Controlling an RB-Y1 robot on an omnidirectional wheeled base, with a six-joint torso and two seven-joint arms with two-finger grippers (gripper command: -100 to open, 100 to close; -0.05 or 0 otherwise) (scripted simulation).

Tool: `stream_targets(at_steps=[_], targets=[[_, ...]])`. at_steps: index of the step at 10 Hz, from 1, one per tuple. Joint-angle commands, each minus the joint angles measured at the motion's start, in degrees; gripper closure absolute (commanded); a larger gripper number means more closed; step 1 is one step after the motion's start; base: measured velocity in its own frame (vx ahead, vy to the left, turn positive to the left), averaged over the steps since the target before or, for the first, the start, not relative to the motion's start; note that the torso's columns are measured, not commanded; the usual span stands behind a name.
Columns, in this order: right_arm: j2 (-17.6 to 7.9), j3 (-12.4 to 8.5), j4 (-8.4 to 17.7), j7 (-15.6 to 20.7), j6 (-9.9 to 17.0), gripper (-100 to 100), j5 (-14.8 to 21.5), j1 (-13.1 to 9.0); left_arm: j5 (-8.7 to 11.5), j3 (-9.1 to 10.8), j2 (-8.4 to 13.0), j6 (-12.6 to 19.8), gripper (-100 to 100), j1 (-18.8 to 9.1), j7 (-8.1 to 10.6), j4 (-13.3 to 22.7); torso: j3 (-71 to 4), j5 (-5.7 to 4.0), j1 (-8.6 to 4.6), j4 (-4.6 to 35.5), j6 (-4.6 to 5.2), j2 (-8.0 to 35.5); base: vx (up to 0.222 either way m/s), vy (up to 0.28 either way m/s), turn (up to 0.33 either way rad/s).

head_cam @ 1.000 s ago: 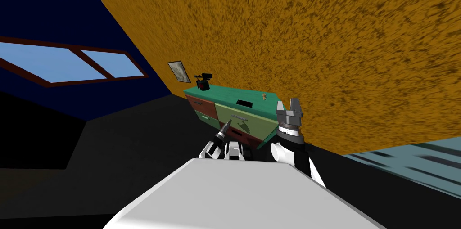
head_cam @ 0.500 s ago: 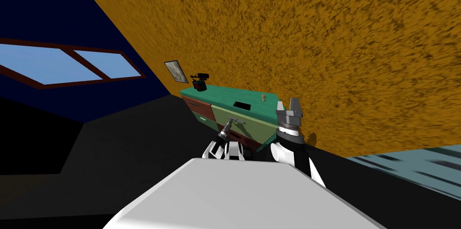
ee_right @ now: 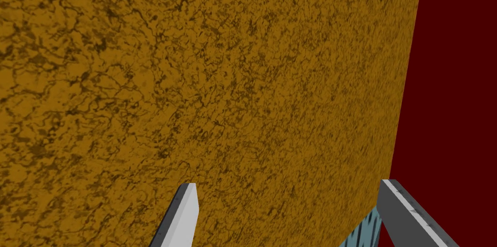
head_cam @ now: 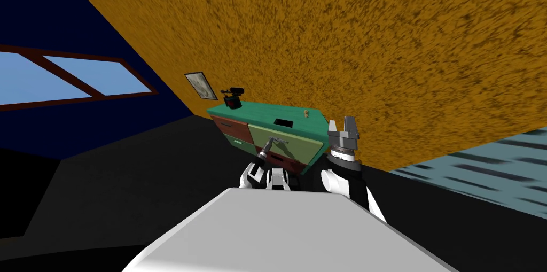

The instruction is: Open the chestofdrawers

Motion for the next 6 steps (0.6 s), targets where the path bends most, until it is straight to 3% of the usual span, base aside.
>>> stream_targets(at_steps=[1, 2, 3, 6], targets=[[0.0, 0.0, 0.0, 0.0, 0.0, 0, 0.0, 0.0, 0.6, 3.43, -0.2, -1.0, -100, -3.5, -0.68, 4.2, -0.1, -0.01, -0.06, 0.0, 0.0, -0.2, -0.064, 0.026, -0.279], [0.0, 0.0, 0.0, 0.0, 0.0, 0, 0.0, 0.0, 0.6, 3.86, -0.2, -1.0, -100, -4.5, -0.68, 5.3, -0.1, -0.01, -0.07, 0.0, 0.07, -0.1, -0.07, 0.014, -0.112], [0.0, 0.0, 0.0, 0.0, 0.0, 0, 0.0, 0.0, 1.1, 6.15, -0.4, -1.7, -100, -6.6, -1.26, 7.3, 0.0, -0.02, -0.09, 0.0, 0.0, 0.0, -0.099, 0.004, -0.222], [0.0, 0.0, 0.0, 0.0, 0.0, 0, 0.0, 0.0, 1.6, 10.05, -0.6, -2.3, -100, -11.4, -1.83, 12.7, 0.0, -0.01, -0.06, 0.0, 0.04, 0.1, -0.092, 0.007, -0.148]])
